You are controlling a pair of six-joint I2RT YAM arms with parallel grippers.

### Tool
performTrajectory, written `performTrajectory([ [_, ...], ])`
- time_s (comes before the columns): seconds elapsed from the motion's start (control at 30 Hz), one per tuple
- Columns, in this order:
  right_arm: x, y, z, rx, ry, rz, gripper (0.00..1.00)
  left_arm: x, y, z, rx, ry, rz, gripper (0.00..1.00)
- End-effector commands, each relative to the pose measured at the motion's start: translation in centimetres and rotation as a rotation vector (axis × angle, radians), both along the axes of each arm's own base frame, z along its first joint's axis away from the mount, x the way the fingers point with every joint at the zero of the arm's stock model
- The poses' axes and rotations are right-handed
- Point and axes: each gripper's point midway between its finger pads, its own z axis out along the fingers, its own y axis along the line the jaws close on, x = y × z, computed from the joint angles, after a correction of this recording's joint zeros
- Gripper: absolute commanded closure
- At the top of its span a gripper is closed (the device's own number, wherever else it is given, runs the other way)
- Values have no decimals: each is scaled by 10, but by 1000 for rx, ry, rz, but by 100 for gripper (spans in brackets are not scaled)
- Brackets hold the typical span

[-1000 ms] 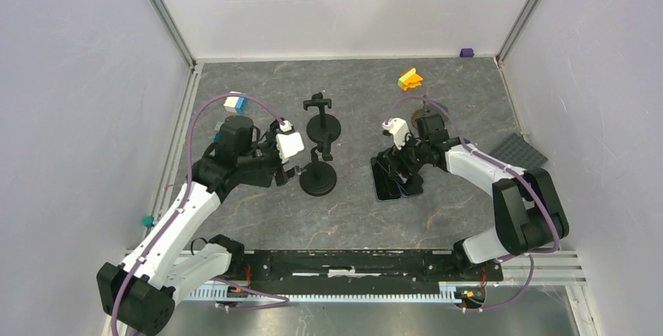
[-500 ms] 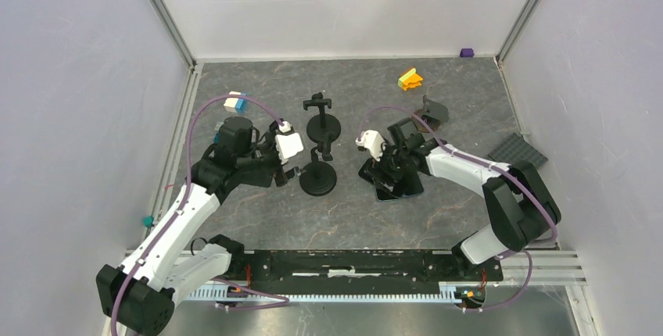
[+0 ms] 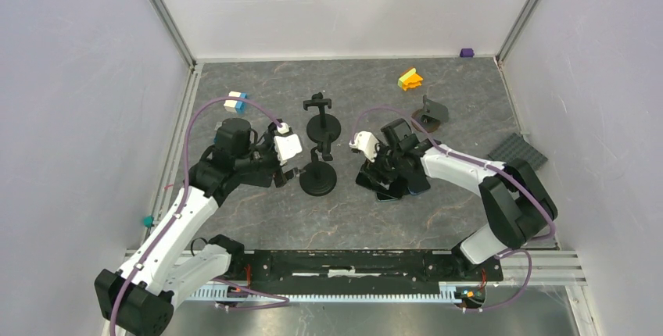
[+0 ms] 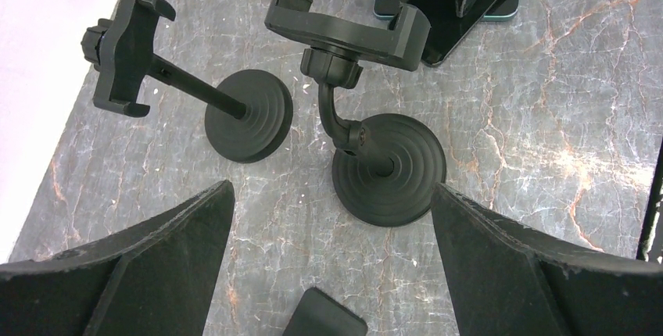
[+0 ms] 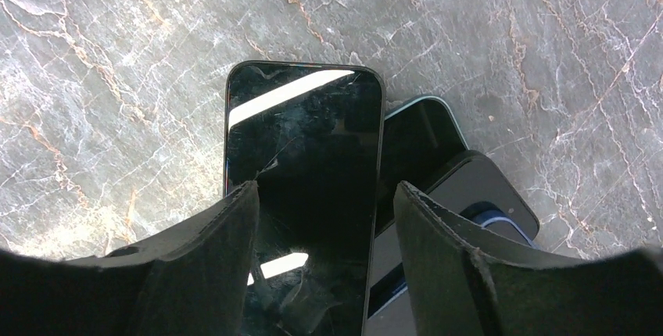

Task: Place the phone on the phone stand
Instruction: Adjust the phone at the center of the board.

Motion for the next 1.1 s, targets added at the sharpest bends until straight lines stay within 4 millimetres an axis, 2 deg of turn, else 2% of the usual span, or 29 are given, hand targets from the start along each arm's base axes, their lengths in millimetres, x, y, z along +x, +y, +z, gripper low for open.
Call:
performTrajectory([
  [0.0, -11, -23, -23, -140, 30, -4, 29, -2, -1, 4, -32, 0, 5, 0],
  [0.07, -11, -24, -23, -149, 26, 0, 23, -2, -1, 4, -32, -1, 4, 0],
  [0.23, -13, -21, -19, -148, 22, 18, 3, -2, -1, 4, -31, -2, 7, 0],
  [0.7, -34, -12, -17, -126, 51, 111, 2, -2, 0, 4, -28, -6, 15, 0],
  [1.07, -40, -1, 0, -77, 49, 206, 2, -2, 2, 3, -23, -8, 23, 0],
])
